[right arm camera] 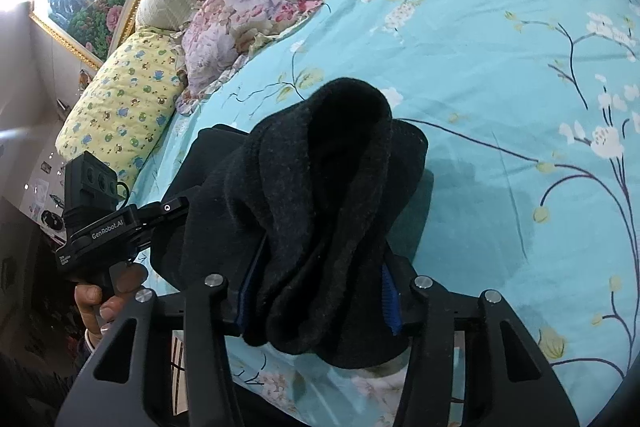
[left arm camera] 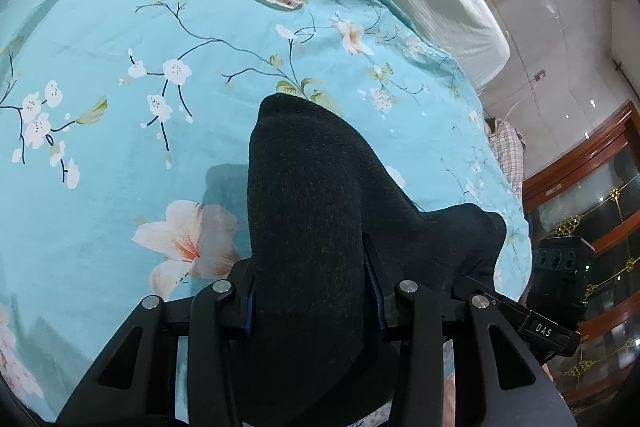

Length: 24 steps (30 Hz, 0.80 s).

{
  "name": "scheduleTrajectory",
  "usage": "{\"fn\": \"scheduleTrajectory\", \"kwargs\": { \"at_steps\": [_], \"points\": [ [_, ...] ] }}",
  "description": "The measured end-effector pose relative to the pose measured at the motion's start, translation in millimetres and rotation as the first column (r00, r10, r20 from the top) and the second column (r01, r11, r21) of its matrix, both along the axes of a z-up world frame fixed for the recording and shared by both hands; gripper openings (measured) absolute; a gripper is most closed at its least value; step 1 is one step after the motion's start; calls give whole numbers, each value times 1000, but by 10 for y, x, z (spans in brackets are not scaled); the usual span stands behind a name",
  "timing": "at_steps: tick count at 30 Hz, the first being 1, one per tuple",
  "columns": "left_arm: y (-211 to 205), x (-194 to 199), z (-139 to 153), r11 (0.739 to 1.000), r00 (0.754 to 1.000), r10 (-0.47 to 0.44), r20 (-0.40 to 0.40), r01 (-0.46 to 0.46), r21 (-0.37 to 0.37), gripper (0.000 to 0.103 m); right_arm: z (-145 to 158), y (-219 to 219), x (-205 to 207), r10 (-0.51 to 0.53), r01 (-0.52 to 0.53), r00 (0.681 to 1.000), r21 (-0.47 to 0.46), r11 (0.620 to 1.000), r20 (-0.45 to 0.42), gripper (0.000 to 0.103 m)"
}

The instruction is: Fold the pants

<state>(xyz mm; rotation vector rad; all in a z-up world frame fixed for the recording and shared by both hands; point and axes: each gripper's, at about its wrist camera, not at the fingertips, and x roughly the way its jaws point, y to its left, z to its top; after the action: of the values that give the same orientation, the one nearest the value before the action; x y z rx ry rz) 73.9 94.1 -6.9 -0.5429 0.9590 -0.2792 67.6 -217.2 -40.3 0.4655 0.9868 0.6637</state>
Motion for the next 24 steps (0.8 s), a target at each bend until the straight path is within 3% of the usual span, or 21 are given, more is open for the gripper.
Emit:
{"fn": "scheduleTrajectory", "kwargs": {
  "at_steps": [11, 24],
  "points": [
    [83, -130, 146, 1000, 999, 15, 31, -14, -9, 39, 178, 59, 11, 18, -18, 999, 5, 1000, 39, 47],
    [612, -222, 424, 989, 985, 143, 94, -144, 9, 39, 422, 534, 308, 123, -125, 987, 8, 992, 107, 47]
  ]
}}
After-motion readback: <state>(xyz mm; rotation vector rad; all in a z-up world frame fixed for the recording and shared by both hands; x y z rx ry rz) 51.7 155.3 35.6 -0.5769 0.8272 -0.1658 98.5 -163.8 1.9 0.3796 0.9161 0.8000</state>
